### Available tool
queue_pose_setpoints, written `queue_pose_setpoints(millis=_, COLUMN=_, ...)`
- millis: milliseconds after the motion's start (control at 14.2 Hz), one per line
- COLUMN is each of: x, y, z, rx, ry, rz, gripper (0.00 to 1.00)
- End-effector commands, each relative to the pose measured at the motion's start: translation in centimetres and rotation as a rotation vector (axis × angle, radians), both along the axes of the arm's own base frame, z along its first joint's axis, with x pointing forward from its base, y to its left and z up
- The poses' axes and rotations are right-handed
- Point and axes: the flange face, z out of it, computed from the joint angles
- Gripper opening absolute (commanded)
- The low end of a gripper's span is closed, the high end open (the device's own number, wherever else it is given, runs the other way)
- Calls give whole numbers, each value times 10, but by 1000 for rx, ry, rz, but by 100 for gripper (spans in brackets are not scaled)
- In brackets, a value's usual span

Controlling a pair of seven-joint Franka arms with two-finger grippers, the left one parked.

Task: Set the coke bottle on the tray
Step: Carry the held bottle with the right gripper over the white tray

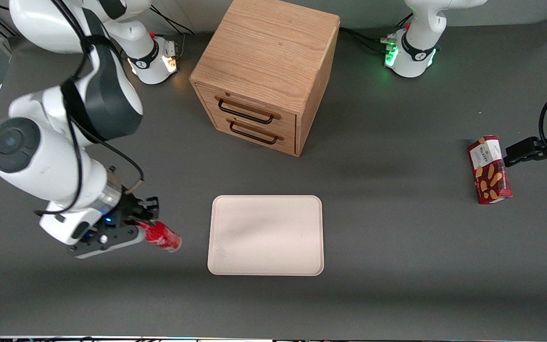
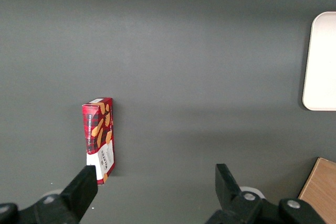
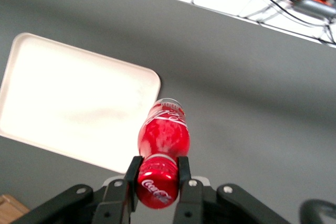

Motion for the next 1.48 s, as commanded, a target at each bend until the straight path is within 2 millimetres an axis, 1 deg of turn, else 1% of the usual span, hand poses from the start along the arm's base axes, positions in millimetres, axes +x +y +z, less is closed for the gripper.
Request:
queue_pose_setpoints(millis=0, x=16, y=21, z=-14, rx=48, ry=-63, rz=10, gripper=0)
queue_pose_setpoints(millis=70, x=20, y=26, z=-27, rx=50, ry=-67, rz=14, gripper=0)
queue_pose_setpoints(millis=211, x=24, y=43, z=-59, rx=40, ry=-64, rz=30, gripper=0)
queue_pose_setpoints(millis=352, x=30, y=51, z=-89, rx=14, ry=-77, rz=43, gripper=0)
queue_pose_setpoints(millis=422, x=30, y=62, z=-101, rx=17, ry=-81, rz=56, gripper=0)
queue_pose_setpoints(millis=492, x=31, y=68, z=-112, rx=16, ry=-83, rz=63, gripper=0)
queue_pose_setpoints(millis=633, x=31, y=72, z=-126, rx=12, ry=-83, rz=67, gripper=0)
queue_pose_setpoints(millis=773, x=25, y=88, z=-138, rx=13, ry=-69, rz=45, gripper=0)
queue_pose_setpoints(millis=844, x=24, y=90, z=-144, rx=8, ry=-61, rz=31, gripper=1)
queue_pose_setpoints(millis=914, x=24, y=91, z=-147, rx=-3, ry=-61, rz=30, gripper=1)
queue_pose_setpoints(millis=984, x=24, y=91, z=-150, rx=-11, ry=-60, rz=27, gripper=6)
queue_pose_setpoints(millis=1055, x=22, y=90, z=-156, rx=-14, ry=-45, rz=9, gripper=9)
queue_pose_setpoints(millis=1125, x=22, y=89, z=-159, rx=-16, ry=-40, rz=-7, gripper=12)
queue_pose_setpoints(millis=1266, x=21, y=88, z=-160, rx=-17, ry=-34, rz=-13, gripper=13)
queue_pose_setpoints(millis=1406, x=17, y=86, z=-173, rx=-26, ry=-5, rz=-43, gripper=15)
